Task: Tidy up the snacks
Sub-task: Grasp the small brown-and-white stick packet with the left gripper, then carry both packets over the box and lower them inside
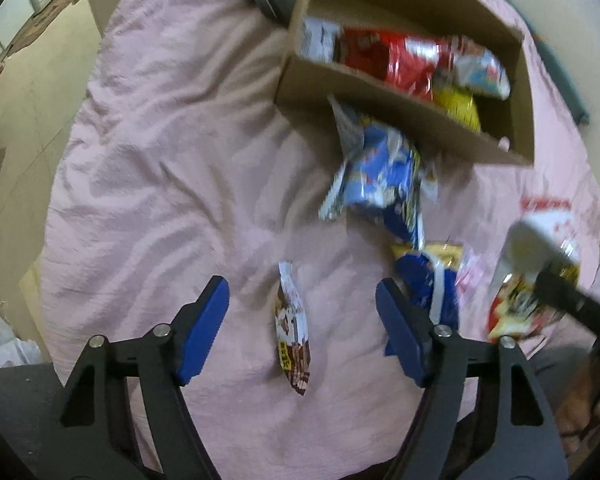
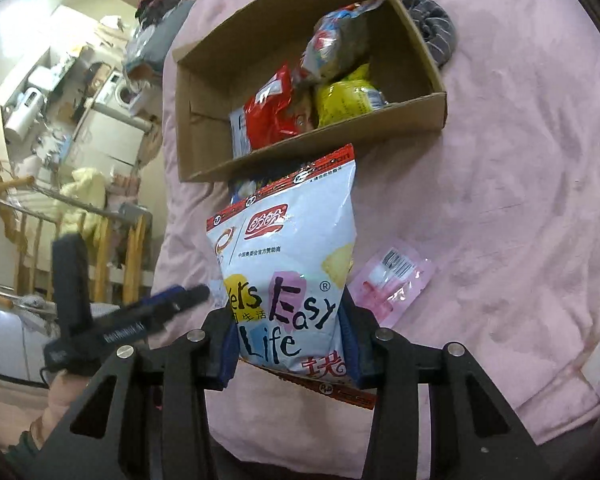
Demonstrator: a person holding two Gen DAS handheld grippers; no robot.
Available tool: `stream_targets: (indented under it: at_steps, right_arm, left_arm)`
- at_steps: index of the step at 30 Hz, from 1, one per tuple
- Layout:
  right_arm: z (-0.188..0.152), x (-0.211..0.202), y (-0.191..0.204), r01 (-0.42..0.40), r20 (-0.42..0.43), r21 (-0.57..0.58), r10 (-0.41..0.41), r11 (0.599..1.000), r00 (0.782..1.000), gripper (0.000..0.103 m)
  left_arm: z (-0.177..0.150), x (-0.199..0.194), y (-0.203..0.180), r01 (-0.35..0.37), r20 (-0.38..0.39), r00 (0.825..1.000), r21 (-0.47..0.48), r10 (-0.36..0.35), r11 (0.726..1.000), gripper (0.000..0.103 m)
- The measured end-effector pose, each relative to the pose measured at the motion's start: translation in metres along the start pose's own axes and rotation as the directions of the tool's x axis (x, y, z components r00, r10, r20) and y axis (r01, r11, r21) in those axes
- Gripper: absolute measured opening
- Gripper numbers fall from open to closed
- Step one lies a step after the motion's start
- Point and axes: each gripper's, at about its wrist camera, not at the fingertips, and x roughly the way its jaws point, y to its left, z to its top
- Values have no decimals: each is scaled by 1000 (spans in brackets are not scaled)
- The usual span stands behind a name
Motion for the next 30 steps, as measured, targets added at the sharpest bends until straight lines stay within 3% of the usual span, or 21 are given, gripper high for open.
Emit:
stream_targets:
  at_steps: [2,7,11,12,30]
  right_arm:
    - [0,1,-6,-6,16,3,6,1000,1000,43]
    - [0,0,-15,8,38,4,-8,1000,999,43]
    - [0,-1,-10,8,58,3,-8,1000,998,43]
    - [1,-1,-10,10,59,4,-10,1000,998,43]
    - [-2,-1,-10,37,55,-15,-36,999,998,43]
  left_arm:
    - [-5,10,-7,-10,-38,999,45,12,999,59]
    - [-17,29,-16,-69,-71,995,99,76,993,54]
    - [-24,43,-20,-96,-112,987,134,111,986,32]
    - [-26,45,-21,-116,-112,985,148,133,982,15]
    - [-29,21,-28,-134,-12,990,169,138,976,15]
